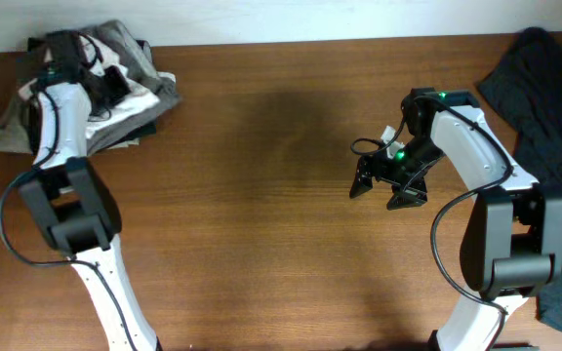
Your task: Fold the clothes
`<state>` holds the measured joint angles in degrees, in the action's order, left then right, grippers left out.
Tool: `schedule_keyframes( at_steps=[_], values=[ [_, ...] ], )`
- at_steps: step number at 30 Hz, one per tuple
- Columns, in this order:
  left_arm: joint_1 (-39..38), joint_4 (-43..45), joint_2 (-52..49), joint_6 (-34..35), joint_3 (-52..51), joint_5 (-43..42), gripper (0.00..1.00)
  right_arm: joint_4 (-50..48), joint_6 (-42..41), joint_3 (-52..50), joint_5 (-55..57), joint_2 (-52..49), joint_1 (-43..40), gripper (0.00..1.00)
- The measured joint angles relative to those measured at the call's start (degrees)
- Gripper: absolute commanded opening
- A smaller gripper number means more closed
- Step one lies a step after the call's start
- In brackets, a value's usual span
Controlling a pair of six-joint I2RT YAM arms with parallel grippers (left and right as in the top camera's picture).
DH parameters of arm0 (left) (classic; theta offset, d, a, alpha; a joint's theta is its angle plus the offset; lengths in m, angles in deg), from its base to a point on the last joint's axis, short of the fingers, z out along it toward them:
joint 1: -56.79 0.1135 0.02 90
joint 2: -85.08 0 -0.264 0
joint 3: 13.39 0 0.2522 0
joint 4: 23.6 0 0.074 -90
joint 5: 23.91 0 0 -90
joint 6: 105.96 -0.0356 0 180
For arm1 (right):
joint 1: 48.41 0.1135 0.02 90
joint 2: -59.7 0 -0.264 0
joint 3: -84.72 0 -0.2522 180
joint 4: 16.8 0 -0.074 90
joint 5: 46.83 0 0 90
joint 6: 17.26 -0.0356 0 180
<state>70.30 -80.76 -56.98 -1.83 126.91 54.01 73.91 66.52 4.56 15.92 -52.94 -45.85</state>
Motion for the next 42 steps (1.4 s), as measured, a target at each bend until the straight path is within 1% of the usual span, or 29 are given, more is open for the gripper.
schedule_keyframes(
  at_steps=[5,7,10,13,17,18,20,22,23,24,25,27,28,29,32,34,38,39,42],
  values=[
    [-0.3,1.8,0.9,0.0,0.0,-1.7,0.02,0.0,0.0,0.0,0.0,0.0,0.0,0.91],
    [0.1,4.8,3.3,0.0,0.0,-1.3,0.02,0.0,0.0,0.0,0.0,0.0,0.0,0.91],
    [1.6,9.2,7.9,-0.2,0.0,1.4,0.01,0.0,0.0,0.0,0.0,0.0,0.0,0.91],
    [3.6,12.8,9.7,-0.2,0.1,6.0,0.01,0.0,0.0,0.0,0.0,0.0,0.0,0.91],
    [4.8,16.7,8.7,-0.2,0.1,11.5,0.02,0.0,0.0,0.0,0.0,0.0,0.0,0.91],
    [4.8,17.6,7.5,-0.2,0.1,11.9,0.05,0.0,0.0,0.0,0.0,0.0,0.0,0.92],
    [4.8,18.5,5.2,-0.2,0.1,12.3,0.07,0.2,0.0,0.0,0.0,0.0,0.0,0.91],
    [4.9,18.4,0.3,-0.2,0.1,12.6,0.20,0.3,0.0,0.0,0.0,0.0,0.0,0.91],
    [5.0,18.2,-2.6,-0.3,0.1,12.8,0.25,0.5,0.0,0.0,0.0,0.0,0.0,0.91],
    [5.0,18.1,-3.9,-0.9,0.1,13.0,0.38,0.5,0.0,0.0,0.0,0.0,0.0,0.91],
    [5.2,17.9,-4.6,-1.3,0.1,13.2,0.47,1.0,0.0,0.0,0.0,0.0,0.0,0.91],
    [5.8,16.6,-4.4,-3.4,0.7,13.2,0.87,1.3,0.0,0.0,0.0,0.0,0.0,0.89],
    [5.9,15.5,-4.3,-4.0,1.1,13.2,0.96,1.3,0.0,0.0,0.0,0.0,0.0,0.88],
    [5.9,13.8,-4.0,-4.3,1.5,13.3,0.99,1.3,-0.1,0.0,0.0,0.0,0.0,0.88],
    [6.1,8.3,0.0,-4.9,1.8,12.5,0.99,1.3,0.0,0.0,0.0,0.2,0.0,0.88],
    [6.1,6.4,3.5,-5.1,1.8,11.8,0.99,1.3,0.0,0.0,0.0,1.3,0.0,0.88],
    [6.0,-2.6,16.8,-5.2,2.4,9.2,0.99,1.2,0.0,1.1,0.0,9.3,0.0,0.88],
    [6.0,-6.7,21.5,-5.2,2.5,7.4,0.99,1.4,0.0,1.3,0.0,13.6,0.0,0.88],
    [6.0,-13.1,32.1,-5.2,3.2,2.3,0.99,3.4,0.0,2.1,1.5,26.2,0.1,0.87]
  ],
)
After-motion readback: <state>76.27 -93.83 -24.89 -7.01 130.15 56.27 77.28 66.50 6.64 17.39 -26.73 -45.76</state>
